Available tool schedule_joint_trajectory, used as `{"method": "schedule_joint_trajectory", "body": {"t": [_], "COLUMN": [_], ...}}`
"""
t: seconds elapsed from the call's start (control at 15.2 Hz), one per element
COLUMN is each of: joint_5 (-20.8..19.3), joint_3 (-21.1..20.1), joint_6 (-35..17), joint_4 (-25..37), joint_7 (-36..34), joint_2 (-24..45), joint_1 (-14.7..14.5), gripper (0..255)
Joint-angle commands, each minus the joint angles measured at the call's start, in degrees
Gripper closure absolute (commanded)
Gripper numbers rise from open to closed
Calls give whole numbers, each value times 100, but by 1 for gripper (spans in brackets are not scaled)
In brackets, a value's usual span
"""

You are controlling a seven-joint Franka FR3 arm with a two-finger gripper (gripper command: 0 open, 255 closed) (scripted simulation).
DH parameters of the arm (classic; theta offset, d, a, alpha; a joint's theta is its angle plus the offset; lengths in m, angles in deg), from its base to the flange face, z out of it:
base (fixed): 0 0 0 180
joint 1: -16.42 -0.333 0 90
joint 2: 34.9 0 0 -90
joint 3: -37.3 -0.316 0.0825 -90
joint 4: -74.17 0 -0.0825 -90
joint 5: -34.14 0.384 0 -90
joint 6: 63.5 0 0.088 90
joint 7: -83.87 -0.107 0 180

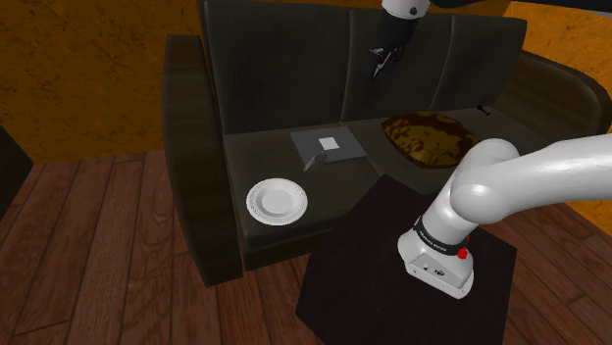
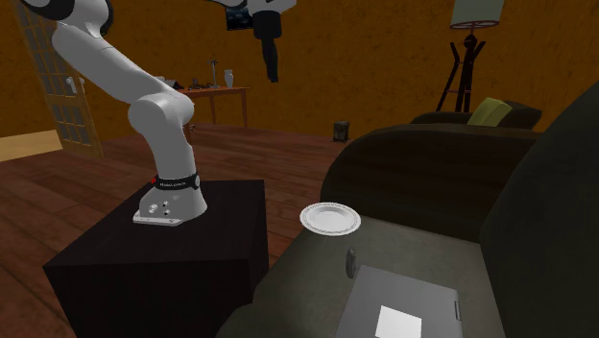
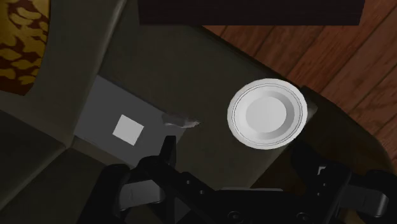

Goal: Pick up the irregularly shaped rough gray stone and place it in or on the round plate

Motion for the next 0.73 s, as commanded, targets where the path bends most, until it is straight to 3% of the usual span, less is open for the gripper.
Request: {"method": "schedule_joint_trajectory", "body": {"t": [0.0,0.66], "joint_5": [0,-635], "joint_3": [0,1451], "joint_6": [0,-1853], "joint_4": [0,-998], "joint_7": [0,2254], "joint_2": [0,722], "joint_1": [0,-195], "gripper": [0,0]}}
